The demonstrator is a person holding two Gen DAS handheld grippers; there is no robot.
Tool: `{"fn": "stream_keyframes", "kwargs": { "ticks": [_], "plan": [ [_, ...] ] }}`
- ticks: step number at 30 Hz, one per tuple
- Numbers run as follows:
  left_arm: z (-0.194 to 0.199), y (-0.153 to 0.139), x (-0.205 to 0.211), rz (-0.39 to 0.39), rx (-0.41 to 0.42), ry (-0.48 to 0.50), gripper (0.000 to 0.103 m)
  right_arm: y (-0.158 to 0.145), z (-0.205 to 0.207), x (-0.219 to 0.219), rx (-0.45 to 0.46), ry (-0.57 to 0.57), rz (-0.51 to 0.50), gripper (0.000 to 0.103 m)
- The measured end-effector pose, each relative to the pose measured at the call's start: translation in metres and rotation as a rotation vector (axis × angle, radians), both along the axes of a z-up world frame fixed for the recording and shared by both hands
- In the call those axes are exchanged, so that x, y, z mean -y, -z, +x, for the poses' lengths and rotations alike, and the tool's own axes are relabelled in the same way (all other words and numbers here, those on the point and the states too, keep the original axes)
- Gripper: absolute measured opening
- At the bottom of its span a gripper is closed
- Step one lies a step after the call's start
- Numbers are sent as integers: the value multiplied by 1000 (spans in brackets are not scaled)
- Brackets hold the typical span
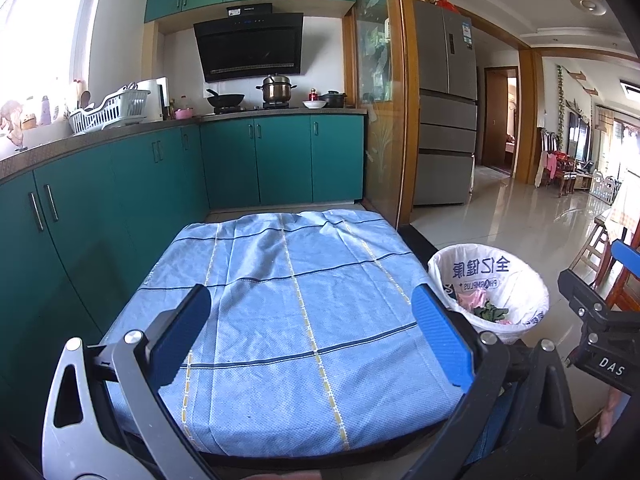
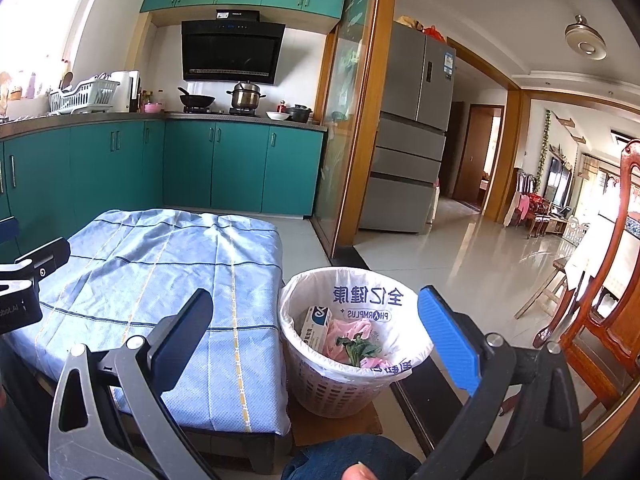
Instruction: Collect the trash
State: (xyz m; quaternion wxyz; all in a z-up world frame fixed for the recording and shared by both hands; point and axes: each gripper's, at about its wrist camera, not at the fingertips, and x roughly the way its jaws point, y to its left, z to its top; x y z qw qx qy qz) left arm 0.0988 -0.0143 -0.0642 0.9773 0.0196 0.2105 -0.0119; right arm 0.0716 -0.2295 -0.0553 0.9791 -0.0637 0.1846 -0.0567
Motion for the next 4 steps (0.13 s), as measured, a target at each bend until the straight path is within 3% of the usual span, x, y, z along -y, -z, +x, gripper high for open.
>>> {"fn": "stream_keyframes", "kwargs": {
  "ticks": [4],
  "plan": [
    [22, 7, -14, 1, -33, -41, 100, 6, 12, -4, -31, -36, 31, 100]
  ]
}}
